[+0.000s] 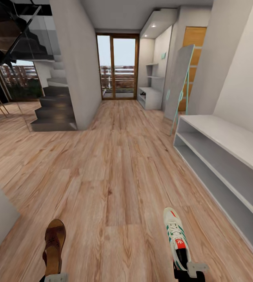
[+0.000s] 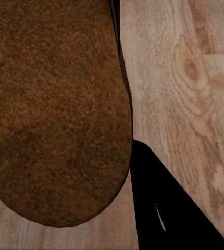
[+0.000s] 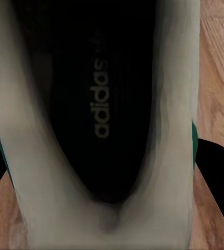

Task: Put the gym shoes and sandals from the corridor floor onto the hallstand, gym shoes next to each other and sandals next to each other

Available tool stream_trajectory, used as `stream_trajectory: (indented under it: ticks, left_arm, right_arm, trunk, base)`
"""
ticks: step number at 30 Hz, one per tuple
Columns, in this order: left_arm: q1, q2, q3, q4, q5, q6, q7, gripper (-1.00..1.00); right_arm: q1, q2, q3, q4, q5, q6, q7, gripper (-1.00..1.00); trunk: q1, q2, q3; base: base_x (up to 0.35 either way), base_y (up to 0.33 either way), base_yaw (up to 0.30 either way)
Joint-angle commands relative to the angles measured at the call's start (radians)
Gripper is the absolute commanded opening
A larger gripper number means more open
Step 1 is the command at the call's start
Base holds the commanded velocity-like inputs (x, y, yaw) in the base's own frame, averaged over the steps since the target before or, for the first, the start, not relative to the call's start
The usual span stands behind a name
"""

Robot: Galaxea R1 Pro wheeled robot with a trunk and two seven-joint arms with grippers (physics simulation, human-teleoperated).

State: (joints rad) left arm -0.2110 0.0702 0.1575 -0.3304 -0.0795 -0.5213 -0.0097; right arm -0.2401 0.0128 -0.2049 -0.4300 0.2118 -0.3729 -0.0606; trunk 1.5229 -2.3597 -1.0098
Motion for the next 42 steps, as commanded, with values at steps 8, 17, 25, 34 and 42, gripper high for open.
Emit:
stream_trajectory:
  ticks: [8, 17, 25, 34, 42]
  left_arm:
    - [-0.001, -0.002, 0.007, 0.001, -0.011, -0.003, 0.001, -1.00]
    - [-0.001, -0.004, 0.009, 0.001, -0.011, -0.002, 0.002, -1.00]
    - [-0.001, -0.005, 0.011, 0.001, 0.002, -0.002, 0.003, -1.00]
    - [-0.001, -0.003, 0.009, 0.001, 0.043, -0.002, 0.001, -1.00]
    - [-0.001, -0.003, 0.008, 0.002, 0.047, -0.002, 0.001, -1.00]
  right_arm:
    - [-0.001, 0.000, -0.007, 0.001, 0.011, -0.003, -0.004, -1.00]
    - [-0.001, -0.001, -0.007, 0.001, 0.010, -0.003, -0.004, -1.00]
    - [-0.001, 0.000, -0.007, 0.002, 0.010, -0.003, -0.005, -1.00]
    - [-0.001, -0.001, -0.007, 0.002, 0.011, -0.003, -0.005, -1.00]
    - [-0.001, 0.001, -0.007, 0.003, 0.011, -0.003, -0.005, -1.00]
  trunk:
    - [0.000, 0.000, -0.001]
    - [0.000, 0.000, -0.001]
    - [0.000, 0.000, -0.001]
    - [0.000, 0.000, -0.001]
    - [0.000, 0.000, -0.001]
  base:
    - [0.336, 0.000, 0.000]
    - [0.336, 0.000, 0.000]
    - [0.336, 0.000, 0.000]
    - [0.336, 0.000, 0.000]
    - [0.336, 0.000, 0.000]
